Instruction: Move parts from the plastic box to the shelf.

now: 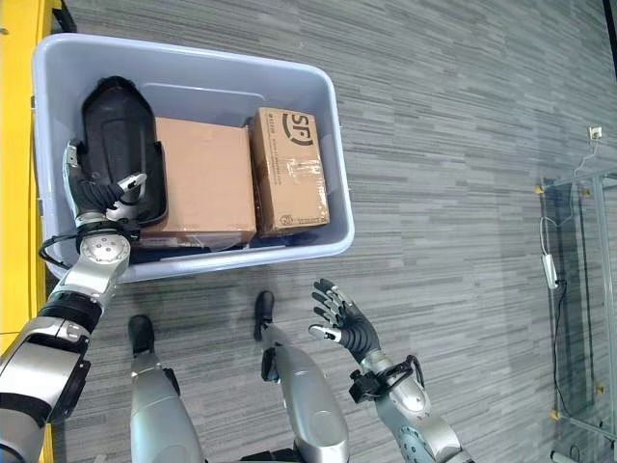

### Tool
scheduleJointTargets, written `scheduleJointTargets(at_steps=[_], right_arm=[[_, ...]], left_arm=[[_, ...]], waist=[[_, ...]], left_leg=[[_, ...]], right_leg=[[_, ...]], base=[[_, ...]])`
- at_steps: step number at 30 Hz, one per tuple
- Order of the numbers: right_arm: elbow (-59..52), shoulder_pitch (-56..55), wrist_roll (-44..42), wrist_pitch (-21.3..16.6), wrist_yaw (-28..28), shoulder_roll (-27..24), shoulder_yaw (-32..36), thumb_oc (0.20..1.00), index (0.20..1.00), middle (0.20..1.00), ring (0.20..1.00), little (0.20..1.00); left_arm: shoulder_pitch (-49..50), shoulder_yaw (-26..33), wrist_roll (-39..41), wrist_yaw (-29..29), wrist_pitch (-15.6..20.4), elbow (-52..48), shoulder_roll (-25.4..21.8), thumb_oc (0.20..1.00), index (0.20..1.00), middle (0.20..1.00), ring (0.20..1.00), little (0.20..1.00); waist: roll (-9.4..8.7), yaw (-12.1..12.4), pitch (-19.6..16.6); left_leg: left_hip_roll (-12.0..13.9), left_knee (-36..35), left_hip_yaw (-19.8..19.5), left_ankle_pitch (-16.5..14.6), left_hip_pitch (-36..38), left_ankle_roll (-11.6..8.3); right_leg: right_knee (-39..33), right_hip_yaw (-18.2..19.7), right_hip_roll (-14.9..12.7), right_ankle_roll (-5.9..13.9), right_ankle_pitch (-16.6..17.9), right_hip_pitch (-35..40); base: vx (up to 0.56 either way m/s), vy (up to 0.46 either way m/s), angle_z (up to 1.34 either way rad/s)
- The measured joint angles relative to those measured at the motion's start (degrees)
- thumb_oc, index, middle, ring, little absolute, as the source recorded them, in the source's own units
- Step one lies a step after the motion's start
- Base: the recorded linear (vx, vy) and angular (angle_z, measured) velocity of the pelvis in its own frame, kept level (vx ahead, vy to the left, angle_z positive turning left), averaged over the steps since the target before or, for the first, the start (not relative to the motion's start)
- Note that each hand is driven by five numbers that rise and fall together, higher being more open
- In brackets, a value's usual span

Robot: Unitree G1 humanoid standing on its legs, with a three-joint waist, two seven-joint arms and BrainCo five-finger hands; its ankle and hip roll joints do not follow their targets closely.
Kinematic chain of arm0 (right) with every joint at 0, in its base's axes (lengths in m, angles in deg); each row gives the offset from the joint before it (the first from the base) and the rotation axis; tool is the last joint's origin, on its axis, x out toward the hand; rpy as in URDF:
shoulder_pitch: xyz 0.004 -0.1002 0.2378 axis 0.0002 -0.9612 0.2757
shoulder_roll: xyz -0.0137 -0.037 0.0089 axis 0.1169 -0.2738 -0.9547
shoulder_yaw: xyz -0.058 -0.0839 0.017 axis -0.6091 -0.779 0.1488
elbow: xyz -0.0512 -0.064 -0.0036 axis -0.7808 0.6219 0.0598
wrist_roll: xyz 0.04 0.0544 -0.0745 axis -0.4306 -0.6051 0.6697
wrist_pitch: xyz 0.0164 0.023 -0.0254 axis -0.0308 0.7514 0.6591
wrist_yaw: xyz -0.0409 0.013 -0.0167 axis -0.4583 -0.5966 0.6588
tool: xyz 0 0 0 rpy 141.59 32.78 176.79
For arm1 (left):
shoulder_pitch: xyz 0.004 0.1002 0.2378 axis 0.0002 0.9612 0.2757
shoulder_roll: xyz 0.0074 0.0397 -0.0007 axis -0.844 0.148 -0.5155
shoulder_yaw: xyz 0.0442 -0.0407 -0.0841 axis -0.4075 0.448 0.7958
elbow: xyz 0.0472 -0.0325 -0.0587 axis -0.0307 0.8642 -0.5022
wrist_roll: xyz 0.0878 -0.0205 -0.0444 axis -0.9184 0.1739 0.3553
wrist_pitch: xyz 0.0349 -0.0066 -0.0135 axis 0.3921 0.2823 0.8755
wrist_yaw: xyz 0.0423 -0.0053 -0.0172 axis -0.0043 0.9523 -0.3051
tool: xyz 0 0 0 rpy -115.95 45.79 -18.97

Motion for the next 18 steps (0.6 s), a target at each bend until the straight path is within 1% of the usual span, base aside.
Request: scheduleJointTargets(at_steps=[2,3,7,10,18], right_arm=[[-0.65,-0.34,-0.02,-0.02,-0.07,-0.04,0.22,1.0,1.0,1.0,1.0,1.0],[-0.8,-0.35,-0.03,-0.02,-0.11,-0.11,0.34,1.0,1.0,1.0,1.0,1.0],[-1.45,-0.53,-0.16,-0.03,-0.38,-1.75,0.67,1.0,1.0,1.0,1.0,1.0],[-1.57,-0.62,-0.83,-0.04,-0.46,-1.98,0.83,1.0,1.0,1.0,1.0,1.0],[-1.72,-0.61,-1.15,-0.09,-0.92,-1.98,0.85,1.0,1.0,1.0,1.0,1.0]], left_arm=[[-0.68,-0.31,-0.06,-1.15,-0.37,0.83,0.73,1.0,1.0,1.0,1.0,1.0],[-2.08,-1.28,-0.16,-1.85,-1.15,3.25,1.53,1.0,1.0,1.0,1.0,1.0],[-2.51,-2.54,-0.67,-3.35,-1.54,3.65,2.61,1.0,1.0,1.0,1.0,1.0],[-2.51,-3.69,-2.26,-3.76,-1.59,3.66,2.9,1.0,1.0,1.0,1.0,1.0],[-2.59,-3.41,-2.72,-3.79,-1.29,4.58,4.22,1.0,1.0,1.0,1.0,1.0]], waist=[[-0.07,-0.74,-0.05],[-0.07,-0.93,-0.05],[-0.1,-1.81,-0.07],[-0.1,-1.89,-0.07],[-0.1,-1.71,-0.08]], left_leg=[[0.01,0.45,0.11,-0.12,-0.76,0.01],[0.04,0.47,0.17,-0.12,-1.12,0.01],[0.07,0.52,0.22,-0.18,-1.45,0.05],[0.13,0.6,0.23,-0.35,-1.46,0.01],[0.11,0.56,0.35,-0.41,-2.15,-0.03]], right_leg=[[-0.02,0.2,0.03,0.17,0.17,-0.77],[-0.01,0.23,0.04,0.29,0.3,-1.19],[-0.01,0.39,0.1,0.28,0.36,-1.49],[-0.01,0.6,0.23,0.22,0.4,-1.61],[-0.01,0.91,0.26,0.24,0.38,-2.54]], base=[[0.01,0.012,-0.05],[0.02,0.006,-0.07],[0.0,0.002,-0.01],[0.0,0.001,-0.01],[0.0,0.0,0.0]])
